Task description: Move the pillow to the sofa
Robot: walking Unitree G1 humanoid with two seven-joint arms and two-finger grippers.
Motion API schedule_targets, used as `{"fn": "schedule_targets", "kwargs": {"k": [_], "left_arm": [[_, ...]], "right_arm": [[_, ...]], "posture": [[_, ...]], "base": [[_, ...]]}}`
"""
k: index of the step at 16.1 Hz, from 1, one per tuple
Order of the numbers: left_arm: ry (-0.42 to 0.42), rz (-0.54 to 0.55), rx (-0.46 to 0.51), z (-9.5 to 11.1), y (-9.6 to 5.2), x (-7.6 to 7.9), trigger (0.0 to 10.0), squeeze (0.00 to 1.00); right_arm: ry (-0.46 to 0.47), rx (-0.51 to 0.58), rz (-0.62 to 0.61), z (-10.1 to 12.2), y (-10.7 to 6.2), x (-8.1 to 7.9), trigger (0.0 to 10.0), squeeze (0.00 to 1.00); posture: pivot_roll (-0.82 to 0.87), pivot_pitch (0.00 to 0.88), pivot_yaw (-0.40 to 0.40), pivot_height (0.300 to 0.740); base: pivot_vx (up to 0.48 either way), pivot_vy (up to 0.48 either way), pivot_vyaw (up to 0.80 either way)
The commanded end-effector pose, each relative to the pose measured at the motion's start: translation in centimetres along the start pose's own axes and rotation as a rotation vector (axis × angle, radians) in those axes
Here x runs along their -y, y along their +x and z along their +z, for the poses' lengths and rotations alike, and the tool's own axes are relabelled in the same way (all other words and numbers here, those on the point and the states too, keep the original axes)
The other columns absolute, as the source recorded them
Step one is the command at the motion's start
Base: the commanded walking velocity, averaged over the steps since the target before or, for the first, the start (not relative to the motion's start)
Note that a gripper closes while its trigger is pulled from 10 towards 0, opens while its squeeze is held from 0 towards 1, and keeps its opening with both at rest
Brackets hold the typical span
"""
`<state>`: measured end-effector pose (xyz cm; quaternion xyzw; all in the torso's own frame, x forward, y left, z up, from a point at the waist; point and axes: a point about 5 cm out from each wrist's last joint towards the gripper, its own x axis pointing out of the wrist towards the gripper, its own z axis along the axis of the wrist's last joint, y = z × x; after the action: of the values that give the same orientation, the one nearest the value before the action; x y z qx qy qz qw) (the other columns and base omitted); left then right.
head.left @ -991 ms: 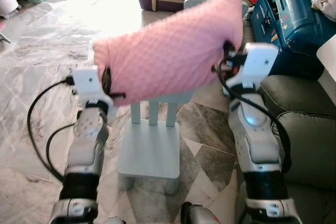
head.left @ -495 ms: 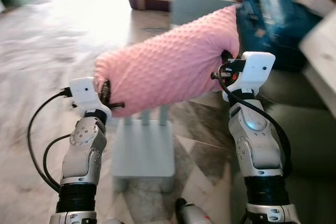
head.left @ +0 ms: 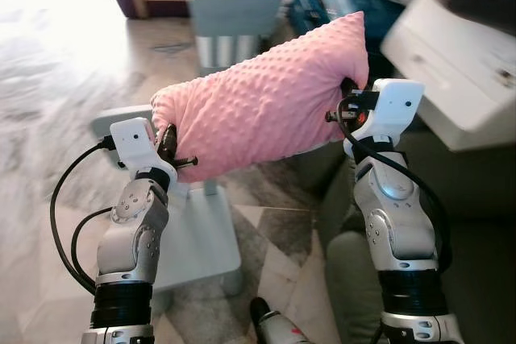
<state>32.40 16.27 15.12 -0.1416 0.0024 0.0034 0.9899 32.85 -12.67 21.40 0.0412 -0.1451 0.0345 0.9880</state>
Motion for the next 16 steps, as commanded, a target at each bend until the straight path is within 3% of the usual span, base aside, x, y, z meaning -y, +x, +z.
{"fn": "schedule_targets", "kwargs": {"k": [1,3,4,5,6,13,16], "left_arm": [[0.014,-0.012,0.052,1.09,-0.01,0.07,10.0,0.0],[0.002,-0.008,0.04,1.01,0.02,-0.07,10.0,0.0],[0.003,-0.005,0.035,0.95,0.0,-0.11,10.0,0.0],[0.002,-0.004,0.034,0.92,-0.03,-0.1,10.0,0.0],[-0.001,-0.004,0.034,0.9,-0.1,-0.09,10.0,0.0],[-0.019,-0.005,0.021,0.7,-0.18,0.03,10.0,0.0],[-0.034,-0.039,0.027,0.81,-0.03,0.56,10.0,0.0]], "right_arm": [[0.001,0.044,-0.001,1.17,0.0,0.16,0.0,0.0],[-0.001,0.041,-0.001,1.2,0.01,0.26,0.0,0.0],[-0.005,0.042,0.0,1.24,-0.01,0.28,0.6,0.0],[-0.01,0.04,0.001,1.24,-0.02,0.29,5.8,0.0],[-0.012,0.035,0.003,1.18,-0.06,0.3,10.0,0.0],[-0.028,0.017,0.013,1.03,-0.11,0.11,10.0,0.0],[-0.034,0.017,0.01,1.09,0.07,0.22,10.0,0.0]], "posture": [[-0.1,0.172,-0.066,0.74],[-0.11,0.175,-0.069,0.74],[-0.11,0.176,-0.069,0.74],[-0.11,0.177,-0.07,0.74],[-0.11,0.179,-0.071,0.74],[-0.11,0.185,-0.072,0.74],[-0.12,0.182,-0.071,0.74]], "base": [[0.0,0.0,-0.8],[0.0,0.0,-0.8],[0.0,0.0,-0.8],[0.0,0.0,-0.8],[0.0,0.0,-0.51],[0.0,0.0,0.0],[0.0,0.0,-0.75]]}}
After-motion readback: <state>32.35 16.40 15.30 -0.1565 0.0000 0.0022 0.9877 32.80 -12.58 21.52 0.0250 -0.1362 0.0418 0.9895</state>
